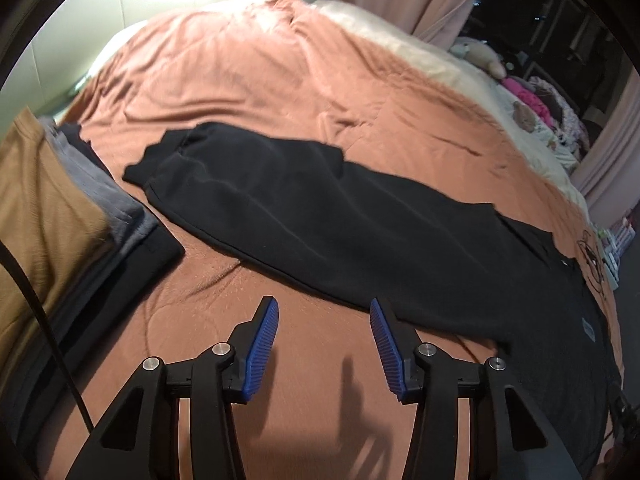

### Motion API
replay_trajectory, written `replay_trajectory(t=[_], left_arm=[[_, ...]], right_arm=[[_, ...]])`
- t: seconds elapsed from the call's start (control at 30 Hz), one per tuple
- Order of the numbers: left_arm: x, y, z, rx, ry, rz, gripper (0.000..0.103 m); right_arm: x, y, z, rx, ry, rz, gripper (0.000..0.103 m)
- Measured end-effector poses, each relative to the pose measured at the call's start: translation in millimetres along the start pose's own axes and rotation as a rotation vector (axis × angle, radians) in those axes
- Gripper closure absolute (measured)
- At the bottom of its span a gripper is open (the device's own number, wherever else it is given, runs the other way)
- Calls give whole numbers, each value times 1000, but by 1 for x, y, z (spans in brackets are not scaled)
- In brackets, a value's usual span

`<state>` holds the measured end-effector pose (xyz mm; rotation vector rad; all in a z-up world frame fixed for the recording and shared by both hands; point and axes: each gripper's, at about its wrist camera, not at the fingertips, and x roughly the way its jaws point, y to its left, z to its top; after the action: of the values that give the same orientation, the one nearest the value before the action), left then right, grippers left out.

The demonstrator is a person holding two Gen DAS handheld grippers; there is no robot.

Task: Fold small clothes
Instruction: 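Lower the left gripper onto the black shirt's sleeve and close it, then fold the held sleeve across the shirt body and open the left gripper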

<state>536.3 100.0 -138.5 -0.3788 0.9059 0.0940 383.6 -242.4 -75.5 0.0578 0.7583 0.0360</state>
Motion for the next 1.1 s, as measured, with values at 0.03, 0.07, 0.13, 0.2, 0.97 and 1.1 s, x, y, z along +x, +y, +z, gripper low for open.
replay_trajectory(t=[0.03, 0.07, 0.13, 0.2, 0.97, 1.1], left_arm=[[8, 3, 2, -13, 15, -5, 53], [17, 5, 3, -25, 32, -9, 53], [29, 12, 6, -45, 52, -5, 53], [39, 17, 8, -67, 67, -2, 53], [4, -5, 66, -35, -39, -52, 98], [-20, -28, 77, 11, -69, -84, 98]], right_arm=[[6, 1, 2, 1, 10, 3, 18], [14, 3, 5, 5, 21, 6, 19], [25, 7, 10, 5, 33, 9, 19], [35, 10, 14, -1, 43, 11, 19], [159, 33, 39, 100, 222, 189, 78], [185, 33, 40, 115, 281, 208, 78]])
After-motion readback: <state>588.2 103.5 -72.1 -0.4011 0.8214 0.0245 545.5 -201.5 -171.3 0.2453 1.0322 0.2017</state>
